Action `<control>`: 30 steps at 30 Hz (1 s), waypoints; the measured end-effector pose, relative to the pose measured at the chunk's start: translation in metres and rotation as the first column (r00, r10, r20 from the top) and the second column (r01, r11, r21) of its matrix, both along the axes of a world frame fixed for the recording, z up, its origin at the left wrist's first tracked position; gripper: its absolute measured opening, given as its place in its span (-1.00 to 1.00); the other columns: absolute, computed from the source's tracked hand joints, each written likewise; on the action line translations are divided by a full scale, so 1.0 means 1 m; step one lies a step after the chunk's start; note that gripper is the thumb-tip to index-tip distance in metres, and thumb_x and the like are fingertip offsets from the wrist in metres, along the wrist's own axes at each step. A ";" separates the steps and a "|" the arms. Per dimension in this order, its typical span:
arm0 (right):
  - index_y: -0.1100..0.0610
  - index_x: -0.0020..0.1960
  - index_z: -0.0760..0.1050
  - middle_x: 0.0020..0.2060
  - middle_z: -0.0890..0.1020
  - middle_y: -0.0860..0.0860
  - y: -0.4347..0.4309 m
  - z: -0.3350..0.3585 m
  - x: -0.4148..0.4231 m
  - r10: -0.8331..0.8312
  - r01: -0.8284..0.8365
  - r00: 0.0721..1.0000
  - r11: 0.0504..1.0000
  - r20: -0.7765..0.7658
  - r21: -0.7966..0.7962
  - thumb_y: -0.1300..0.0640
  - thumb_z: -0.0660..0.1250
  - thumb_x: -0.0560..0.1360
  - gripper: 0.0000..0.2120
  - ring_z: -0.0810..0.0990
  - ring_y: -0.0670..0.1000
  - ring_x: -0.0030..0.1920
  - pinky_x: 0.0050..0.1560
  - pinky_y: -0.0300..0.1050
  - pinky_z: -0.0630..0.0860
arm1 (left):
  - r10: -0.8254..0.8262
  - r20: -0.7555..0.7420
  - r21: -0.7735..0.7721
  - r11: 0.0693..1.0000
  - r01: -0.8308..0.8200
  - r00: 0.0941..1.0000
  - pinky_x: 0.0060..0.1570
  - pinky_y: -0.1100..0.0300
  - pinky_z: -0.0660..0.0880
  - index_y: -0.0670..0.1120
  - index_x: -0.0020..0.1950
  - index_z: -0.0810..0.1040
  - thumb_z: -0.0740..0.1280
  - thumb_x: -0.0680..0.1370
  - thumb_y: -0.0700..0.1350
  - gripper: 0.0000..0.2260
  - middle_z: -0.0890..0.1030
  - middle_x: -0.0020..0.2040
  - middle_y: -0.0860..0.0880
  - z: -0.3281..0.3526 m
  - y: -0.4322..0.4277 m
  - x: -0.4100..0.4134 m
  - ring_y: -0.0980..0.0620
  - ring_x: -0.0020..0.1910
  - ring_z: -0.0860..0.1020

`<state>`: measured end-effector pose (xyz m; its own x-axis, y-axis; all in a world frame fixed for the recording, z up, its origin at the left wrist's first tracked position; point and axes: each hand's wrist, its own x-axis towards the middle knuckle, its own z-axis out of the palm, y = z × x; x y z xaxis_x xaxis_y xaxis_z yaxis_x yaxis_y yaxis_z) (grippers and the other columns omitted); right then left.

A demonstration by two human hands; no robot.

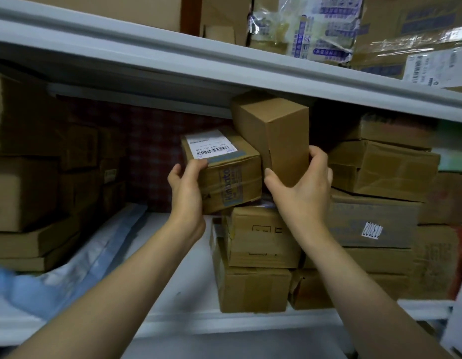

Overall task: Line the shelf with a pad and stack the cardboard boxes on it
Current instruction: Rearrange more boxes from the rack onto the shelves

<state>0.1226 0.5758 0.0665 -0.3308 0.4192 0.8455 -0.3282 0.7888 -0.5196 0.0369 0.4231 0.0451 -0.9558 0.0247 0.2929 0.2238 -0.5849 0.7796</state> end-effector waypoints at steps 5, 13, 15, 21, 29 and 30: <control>-0.07 0.37 0.19 0.27 0.39 -0.03 -0.019 -0.013 -0.008 0.266 -0.266 0.963 0.964 -0.036 -0.014 0.00 0.50 0.39 -0.31 0.43 -0.05 0.22 0.02 -0.42 0.42 | -0.074 0.012 0.054 0.996 0.074 0.997 0.13 -0.29 0.54 0.00 0.53 0.28 0.45 0.21 0.13 -0.09 0.59 0.29 -0.12 -0.014 -0.031 0.002 -0.16 0.22 0.60; -0.26 0.28 0.22 0.36 0.26 0.04 -0.051 -0.025 0.004 0.405 -0.402 0.914 0.908 0.003 0.120 0.01 0.52 0.37 -0.35 0.37 0.00 0.34 0.29 -0.07 0.47 | -0.054 -0.024 0.069 0.996 0.056 0.998 0.27 -0.28 0.44 -0.01 0.37 0.48 0.36 0.36 0.04 -0.44 0.64 0.23 -0.09 -0.029 -0.084 0.011 -0.17 0.24 0.59; -0.33 0.21 0.23 0.33 0.33 0.07 -0.065 -0.026 0.011 0.503 -0.505 0.863 0.862 0.043 0.051 -0.13 0.48 0.37 -0.45 0.44 0.02 0.28 0.19 -0.17 0.52 | -0.057 -0.009 0.064 0.996 0.058 0.998 0.26 -0.31 0.43 0.04 0.38 0.47 0.38 0.35 0.05 -0.42 0.64 0.24 -0.07 -0.032 -0.099 0.019 -0.18 0.25 0.59; 0.04 0.05 0.50 0.00 0.64 0.06 -0.129 -0.034 0.032 0.721 -0.687 0.663 0.478 -0.203 -0.548 -0.07 0.15 0.64 -0.77 0.63 0.02 0.04 0.25 0.20 0.52 | -0.003 -0.037 0.012 1.000 0.004 0.999 -0.05 -0.09 0.63 0.03 0.45 0.35 0.39 0.38 -0.04 -0.37 0.63 0.25 -0.05 -0.050 -0.171 0.054 -0.15 0.22 0.60; 0.12 0.35 0.49 0.24 0.61 0.16 -0.188 -0.103 0.078 0.904 -0.532 0.358 -0.008 -0.235 -0.846 -0.12 0.16 0.63 -0.57 0.54 0.18 0.30 0.32 0.29 0.42 | -0.057 0.014 -0.082 0.995 0.058 0.998 -0.02 0.03 0.63 0.04 0.52 0.23 0.42 0.35 -0.14 -0.24 0.64 0.22 -0.04 -0.095 -0.250 0.108 -0.05 0.08 0.68; 0.10 0.31 0.52 0.23 0.62 0.16 -0.190 -0.113 0.084 0.917 -0.496 0.340 -0.014 -0.208 -0.868 -0.15 0.14 0.63 -0.57 0.56 0.20 0.28 0.28 0.36 0.42 | -0.065 0.021 -0.097 0.993 0.067 0.998 -0.07 0.05 0.63 0.05 0.52 0.23 0.42 0.34 -0.16 -0.22 0.65 0.20 -0.05 -0.102 -0.256 0.111 -0.04 0.05 0.69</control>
